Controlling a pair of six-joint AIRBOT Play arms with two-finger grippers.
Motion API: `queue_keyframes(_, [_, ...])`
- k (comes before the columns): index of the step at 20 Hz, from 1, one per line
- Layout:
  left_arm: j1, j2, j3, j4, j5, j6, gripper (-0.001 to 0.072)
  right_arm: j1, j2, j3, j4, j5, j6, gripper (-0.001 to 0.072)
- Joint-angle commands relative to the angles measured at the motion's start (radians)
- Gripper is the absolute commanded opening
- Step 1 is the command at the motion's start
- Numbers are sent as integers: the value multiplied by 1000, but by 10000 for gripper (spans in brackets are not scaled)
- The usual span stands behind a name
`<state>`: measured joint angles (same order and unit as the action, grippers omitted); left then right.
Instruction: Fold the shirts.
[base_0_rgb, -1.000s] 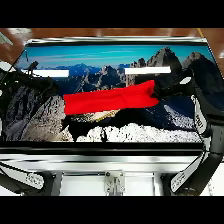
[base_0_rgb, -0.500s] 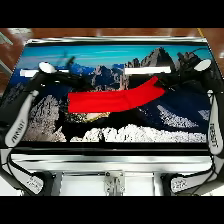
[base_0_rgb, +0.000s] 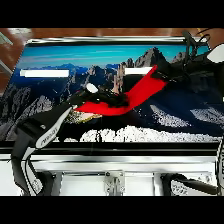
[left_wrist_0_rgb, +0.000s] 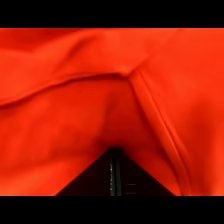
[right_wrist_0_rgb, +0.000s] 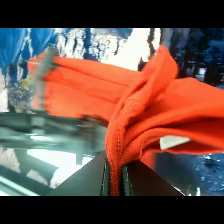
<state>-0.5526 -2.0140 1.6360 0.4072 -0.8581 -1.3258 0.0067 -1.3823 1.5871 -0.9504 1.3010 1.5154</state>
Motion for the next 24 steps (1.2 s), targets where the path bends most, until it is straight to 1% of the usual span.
queue_keyframes(1, [-74,-54,1,-152,56,10,31,68,29,1,-1,0,19,56])
queue_keyframes(3, [-57,-42,1,-145,108,28,29,109,29,1,-2,-1,31,56])
queue_keyframes(5, [10,8,0,-43,114,13,28,158,27,1,-6,-37,38,56])
queue_keyframes(7, [129,90,0,157,57,-51,28,218,14,1,-29,-119,51,56])
queue_keyframes(9, [278,184,0,359,-24,-118,28,282,-23,1,-36,-193,63,56])
queue_keyframes(11, [447,286,0,495,-108,-157,28,344,-91,1,-34,-228,74,56])
queue_keyframes(13, [611,393,0,525,-171,-156,28,410,-180,1,-27,-253,74,56])
queue_keyframes(15, [747,502,0,525,-194,-156,29,478,-279,1,-22,-323,74,56])
queue_keyframes(17, [844,602,0,525,-206,-151,29,537,-370,1,21,-425,74,56])
queue_keyframes(19, [904,687,0,525,-233,-127,30,578,-447,1,98,-516,74,67])
queue_keyframes(20, [919,720,0,525,-251,-117,30,591,-476,1,137,-552,74,153])
queue_keyframes(21, [926,752,0,525,-268,-101,30,597,-497,1,182,-578,74,373])
queue_keyframes(22, [926,773,0,526,-282,-96,30,597,-511,1,240,-598,73,538])
queue_keyframes(24, [917,796,0,525,-300,-95,30,580,-507,1,265,-583,74,538])
